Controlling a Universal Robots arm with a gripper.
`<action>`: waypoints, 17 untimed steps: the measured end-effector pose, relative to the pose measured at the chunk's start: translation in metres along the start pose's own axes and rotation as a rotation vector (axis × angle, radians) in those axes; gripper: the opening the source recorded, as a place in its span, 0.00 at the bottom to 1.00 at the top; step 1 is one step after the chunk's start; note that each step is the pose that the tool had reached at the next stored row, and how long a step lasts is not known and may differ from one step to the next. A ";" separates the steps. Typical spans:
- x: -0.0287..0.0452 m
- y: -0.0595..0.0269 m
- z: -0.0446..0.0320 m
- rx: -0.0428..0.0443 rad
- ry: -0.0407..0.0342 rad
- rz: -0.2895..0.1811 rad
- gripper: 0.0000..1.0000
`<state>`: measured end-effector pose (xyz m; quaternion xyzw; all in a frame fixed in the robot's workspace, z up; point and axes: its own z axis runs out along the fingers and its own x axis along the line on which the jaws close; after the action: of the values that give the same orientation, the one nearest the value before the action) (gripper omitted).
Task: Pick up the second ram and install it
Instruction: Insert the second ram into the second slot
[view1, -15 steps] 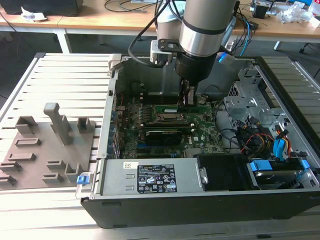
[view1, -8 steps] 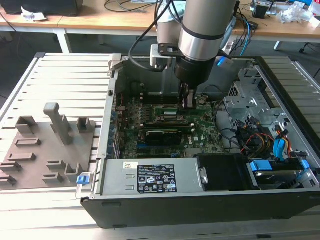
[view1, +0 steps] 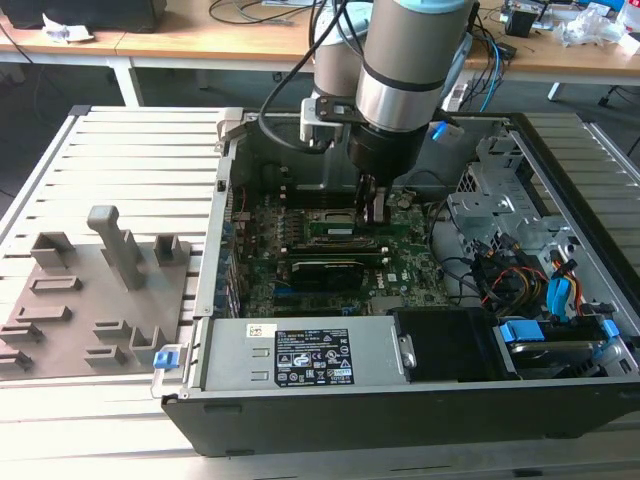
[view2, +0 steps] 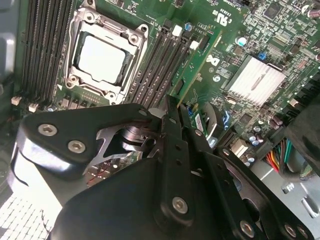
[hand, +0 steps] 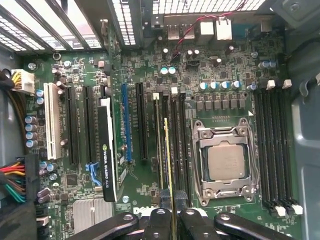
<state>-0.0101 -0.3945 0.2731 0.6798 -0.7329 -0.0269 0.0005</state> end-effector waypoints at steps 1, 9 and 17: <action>0.0000 0.0000 0.0007 -0.0001 0.0001 0.000 0.14; -0.0097 0.0010 0.0042 0.0000 -0.0001 0.000 0.14; -0.0181 0.0181 0.0095 0.0001 0.0000 0.000 0.14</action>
<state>-0.0271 -0.3747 0.2650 0.6798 -0.7329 -0.0269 0.0005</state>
